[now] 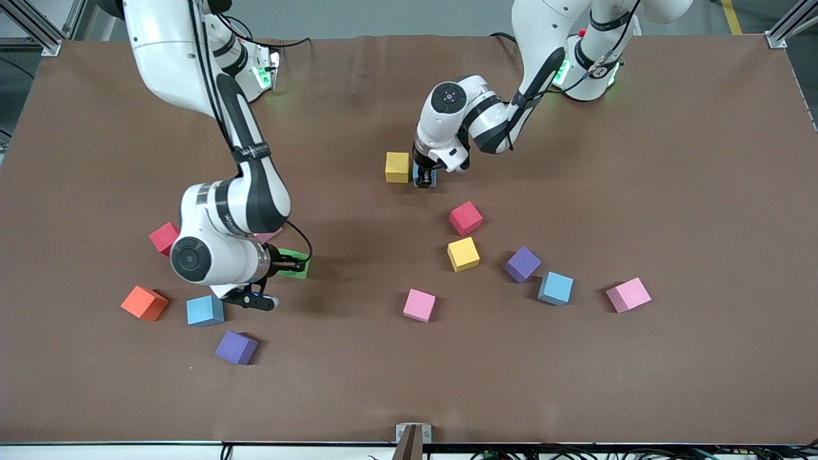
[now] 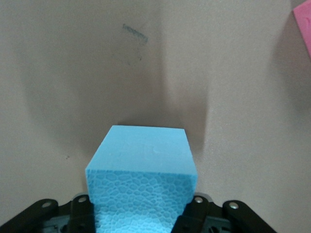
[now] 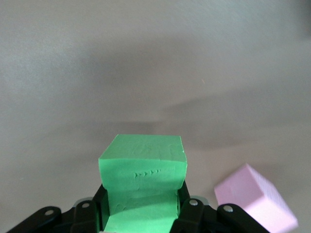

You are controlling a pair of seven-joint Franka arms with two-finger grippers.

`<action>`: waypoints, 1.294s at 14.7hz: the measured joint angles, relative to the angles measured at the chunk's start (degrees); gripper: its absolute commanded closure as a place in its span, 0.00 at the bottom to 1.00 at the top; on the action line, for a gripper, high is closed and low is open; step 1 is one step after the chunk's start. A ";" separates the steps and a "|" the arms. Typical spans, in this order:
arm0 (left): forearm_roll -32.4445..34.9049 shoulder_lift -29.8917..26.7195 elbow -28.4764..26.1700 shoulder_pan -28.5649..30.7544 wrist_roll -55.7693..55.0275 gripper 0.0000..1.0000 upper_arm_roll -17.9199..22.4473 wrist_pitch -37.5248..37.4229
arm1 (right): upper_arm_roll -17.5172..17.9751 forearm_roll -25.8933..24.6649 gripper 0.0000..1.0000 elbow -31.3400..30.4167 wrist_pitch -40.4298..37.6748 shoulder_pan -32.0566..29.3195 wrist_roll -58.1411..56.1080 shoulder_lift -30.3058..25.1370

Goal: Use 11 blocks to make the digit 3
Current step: 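Grasp and lift the green cube with the right gripper, then carry the green cube toward yellow while the left gripper places cyan beside yellow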

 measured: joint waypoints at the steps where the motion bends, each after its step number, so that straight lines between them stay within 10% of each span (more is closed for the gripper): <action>1: 0.00 0.00 0.00 0.00 -0.04 1.00 0.00 0.00 | 0.00 0.07 0.79 -0.97 -0.72 -0.05 2.53 -1.58; 19: 0.00 0.23 0.53 -1.04 -0.19 1.00 0.02 0.54 | 0.65 0.46 0.76 -27.51 14.71 14.04 63.08 -17.79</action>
